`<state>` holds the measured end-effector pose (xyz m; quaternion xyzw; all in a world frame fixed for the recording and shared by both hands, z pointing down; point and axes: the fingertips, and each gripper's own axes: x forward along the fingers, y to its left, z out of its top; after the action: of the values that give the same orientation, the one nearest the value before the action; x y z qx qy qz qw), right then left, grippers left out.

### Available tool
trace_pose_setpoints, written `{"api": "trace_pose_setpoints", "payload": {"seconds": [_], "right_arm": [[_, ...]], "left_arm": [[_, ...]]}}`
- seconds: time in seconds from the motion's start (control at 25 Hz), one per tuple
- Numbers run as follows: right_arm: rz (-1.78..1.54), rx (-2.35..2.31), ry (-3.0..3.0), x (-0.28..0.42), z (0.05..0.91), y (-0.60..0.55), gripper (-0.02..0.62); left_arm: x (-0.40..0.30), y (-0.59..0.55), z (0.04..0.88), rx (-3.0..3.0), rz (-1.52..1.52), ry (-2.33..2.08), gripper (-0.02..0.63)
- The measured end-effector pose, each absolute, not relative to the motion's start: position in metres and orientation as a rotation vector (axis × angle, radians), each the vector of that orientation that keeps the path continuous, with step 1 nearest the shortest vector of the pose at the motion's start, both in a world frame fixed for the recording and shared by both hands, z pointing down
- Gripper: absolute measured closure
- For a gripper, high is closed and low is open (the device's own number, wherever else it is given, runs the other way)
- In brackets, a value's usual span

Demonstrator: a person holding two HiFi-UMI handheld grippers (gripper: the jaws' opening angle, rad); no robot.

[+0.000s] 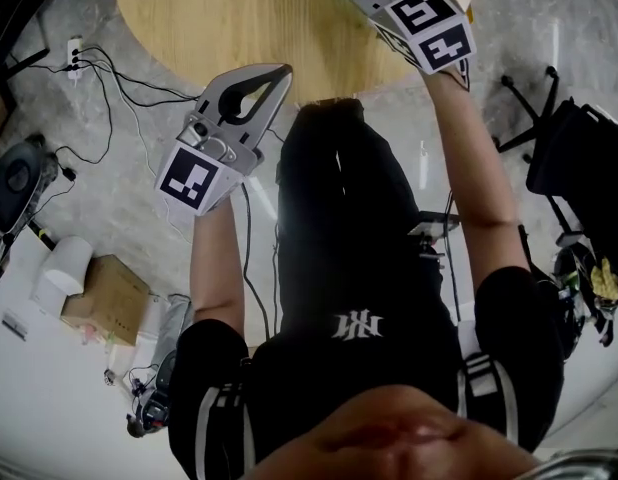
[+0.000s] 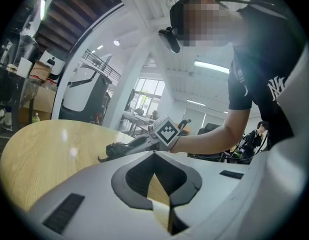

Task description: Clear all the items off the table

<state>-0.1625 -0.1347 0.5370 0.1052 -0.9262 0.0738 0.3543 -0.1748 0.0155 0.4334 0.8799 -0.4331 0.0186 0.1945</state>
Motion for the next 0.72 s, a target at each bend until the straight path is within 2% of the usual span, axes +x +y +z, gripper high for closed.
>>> {"api": "trace_pose_setpoints", "payload": {"seconds": [0.16,0.44,0.72], "right_arm": [[0.208,0.286,-2.428,-0.15,0.515,-0.127,0.446],[0.183,0.378,-2.551,-0.108,0.445,-0.119,0.454],[0.167,0.541,-2.663,-0.032,0.399,-0.138,0.461]], "left_arm": [[-0.164,0.019,0.428,2.469,0.042,-1.189,0.594],[-0.122,0.004,0.416,2.516,0.07,-1.128,0.594],[-0.045,-0.038,0.406,2.595,0.068,-1.003,0.594]]}}
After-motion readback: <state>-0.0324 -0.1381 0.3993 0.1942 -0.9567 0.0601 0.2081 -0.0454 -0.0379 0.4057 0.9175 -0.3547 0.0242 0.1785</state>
